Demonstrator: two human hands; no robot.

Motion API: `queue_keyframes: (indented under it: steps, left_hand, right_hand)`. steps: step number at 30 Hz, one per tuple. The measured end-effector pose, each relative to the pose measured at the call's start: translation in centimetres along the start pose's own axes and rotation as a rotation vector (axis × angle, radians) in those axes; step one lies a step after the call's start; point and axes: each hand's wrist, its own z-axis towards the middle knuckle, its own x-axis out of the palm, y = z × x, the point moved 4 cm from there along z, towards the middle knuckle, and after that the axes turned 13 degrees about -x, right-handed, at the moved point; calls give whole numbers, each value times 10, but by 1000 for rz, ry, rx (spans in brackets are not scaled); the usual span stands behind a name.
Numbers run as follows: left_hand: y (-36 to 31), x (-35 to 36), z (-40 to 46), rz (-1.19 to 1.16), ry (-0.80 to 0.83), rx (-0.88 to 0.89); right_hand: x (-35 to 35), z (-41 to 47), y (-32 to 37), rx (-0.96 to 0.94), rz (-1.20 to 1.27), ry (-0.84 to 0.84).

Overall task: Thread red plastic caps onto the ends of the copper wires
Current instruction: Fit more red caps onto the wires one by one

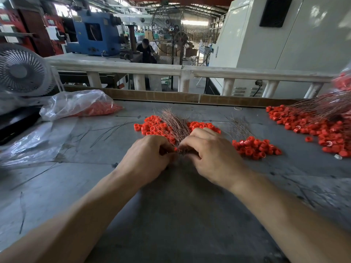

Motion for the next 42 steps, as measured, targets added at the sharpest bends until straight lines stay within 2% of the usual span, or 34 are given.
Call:
queue_keyframes:
  steps: [15, 19, 23, 38, 42]
  left_hand:
    - [-7, 0, -1, 5, -36, 8]
    - [-3, -4, 4, 1, -97, -6]
    - [-6, -3, 6, 58, -111, 51]
    - [-15, 1, 9, 244, -172, 191]
    - [-18, -9, 7, 234, -216, 222]
  right_hand:
    - [-4, -1, -10, 92, 38, -227]
    - [0, 1, -8, 48, 32, -142]
    - [6, 1, -6, 18, 26, -31]
    - [10, 0, -6, 48, 25, 21]
    - [7, -1, -6, 70, 38, 26]
